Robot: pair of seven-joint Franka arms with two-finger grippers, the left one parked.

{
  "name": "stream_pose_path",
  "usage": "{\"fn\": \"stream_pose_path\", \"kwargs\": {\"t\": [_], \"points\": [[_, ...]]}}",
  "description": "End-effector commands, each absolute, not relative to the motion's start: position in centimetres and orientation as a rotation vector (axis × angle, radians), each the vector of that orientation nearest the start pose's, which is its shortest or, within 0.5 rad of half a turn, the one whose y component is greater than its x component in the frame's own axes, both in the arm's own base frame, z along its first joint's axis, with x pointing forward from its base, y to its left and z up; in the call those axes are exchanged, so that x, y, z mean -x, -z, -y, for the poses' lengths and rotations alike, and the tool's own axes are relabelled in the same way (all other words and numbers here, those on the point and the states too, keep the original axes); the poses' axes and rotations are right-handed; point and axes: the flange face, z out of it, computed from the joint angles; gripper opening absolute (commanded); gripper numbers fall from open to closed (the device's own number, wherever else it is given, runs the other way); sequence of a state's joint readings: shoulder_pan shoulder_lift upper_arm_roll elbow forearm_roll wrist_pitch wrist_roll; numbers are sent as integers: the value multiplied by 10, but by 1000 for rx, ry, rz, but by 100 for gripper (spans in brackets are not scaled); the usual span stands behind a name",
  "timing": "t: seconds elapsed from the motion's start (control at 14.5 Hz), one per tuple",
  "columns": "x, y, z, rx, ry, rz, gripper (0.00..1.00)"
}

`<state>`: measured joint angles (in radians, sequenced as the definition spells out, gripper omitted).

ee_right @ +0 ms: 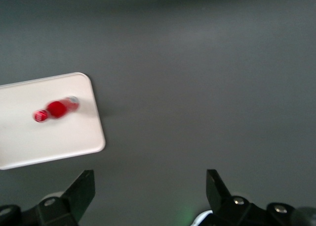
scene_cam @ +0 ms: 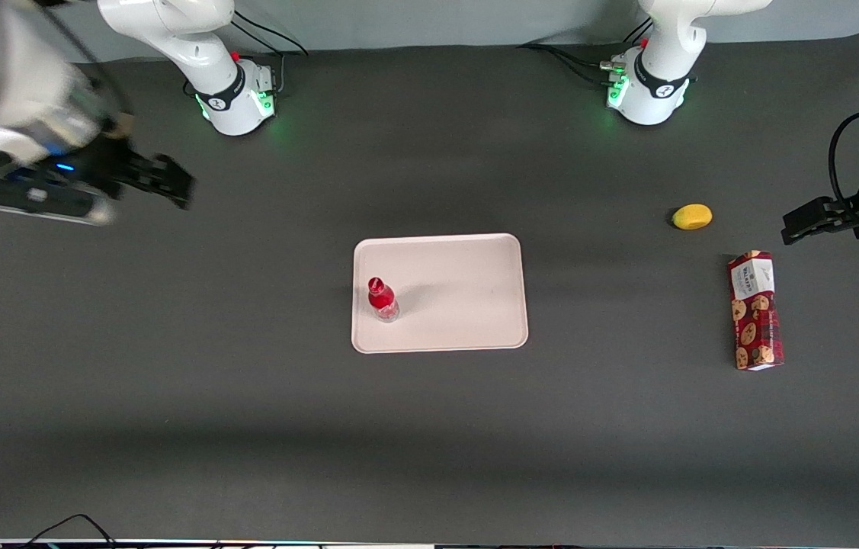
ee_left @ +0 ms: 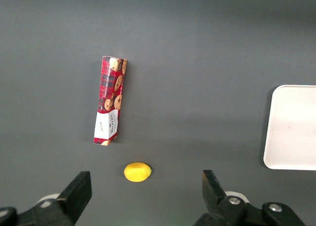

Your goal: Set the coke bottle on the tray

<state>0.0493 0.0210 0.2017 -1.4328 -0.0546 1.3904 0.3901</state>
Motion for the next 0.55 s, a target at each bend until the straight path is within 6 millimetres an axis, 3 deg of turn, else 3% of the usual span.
{"fn": "stream_pose_path", "kwargs": {"t": [0.0,0.14,0.28,0.48], "points": [[-487,-641,-54,3181,-82,-139,100],[-472,-623,-18,3164,-19,-116,100],[-471,-620,-13,3166,-4,-126,100],[-486,-638,-10,3151,22,-188,100]]}}
